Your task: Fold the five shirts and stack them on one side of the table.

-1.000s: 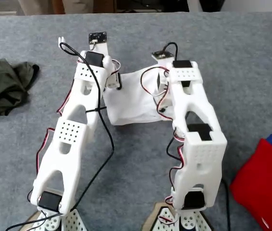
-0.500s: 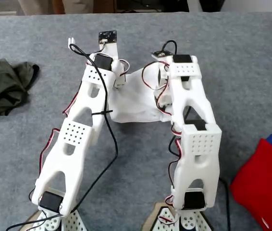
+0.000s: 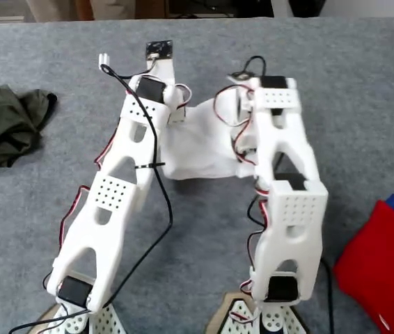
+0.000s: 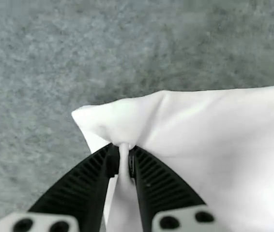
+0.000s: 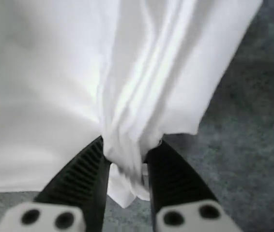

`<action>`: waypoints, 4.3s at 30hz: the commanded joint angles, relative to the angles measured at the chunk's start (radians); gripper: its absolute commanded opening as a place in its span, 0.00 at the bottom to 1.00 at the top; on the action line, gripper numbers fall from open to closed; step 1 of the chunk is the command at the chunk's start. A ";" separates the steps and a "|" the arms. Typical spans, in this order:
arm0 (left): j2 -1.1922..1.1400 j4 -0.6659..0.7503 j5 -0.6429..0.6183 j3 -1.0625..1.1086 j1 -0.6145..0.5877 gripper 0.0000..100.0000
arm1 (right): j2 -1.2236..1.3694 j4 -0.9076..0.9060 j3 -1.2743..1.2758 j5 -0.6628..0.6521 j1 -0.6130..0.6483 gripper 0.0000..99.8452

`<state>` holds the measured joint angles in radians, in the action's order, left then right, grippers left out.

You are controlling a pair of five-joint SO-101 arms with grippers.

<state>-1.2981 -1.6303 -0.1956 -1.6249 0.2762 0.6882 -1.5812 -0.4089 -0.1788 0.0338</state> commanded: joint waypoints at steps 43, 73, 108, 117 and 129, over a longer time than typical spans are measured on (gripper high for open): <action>0.348 0.496 -0.120 0.175 0.864 0.02 | -1.376 0.410 0.978 -0.298 -1.664 0.01; 0.423 0.253 -0.098 0.015 0.652 0.02 | -1.382 0.098 0.794 -0.405 -1.497 0.01; 0.647 0.048 0.169 0.606 -0.984 0.27 | -0.932 -0.114 0.440 -0.212 0.064 0.28; 0.398 0.278 0.167 0.618 -1.046 0.15 | -0.855 -0.109 0.403 -0.169 0.131 0.28; 0.420 -0.135 0.166 0.233 -0.865 0.02 | -0.863 -0.117 0.404 -0.169 0.102 0.28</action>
<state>-0.9467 -1.6947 -0.0345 -1.2858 -0.6567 -0.1680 -1.7054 0.0391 -0.3567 0.1504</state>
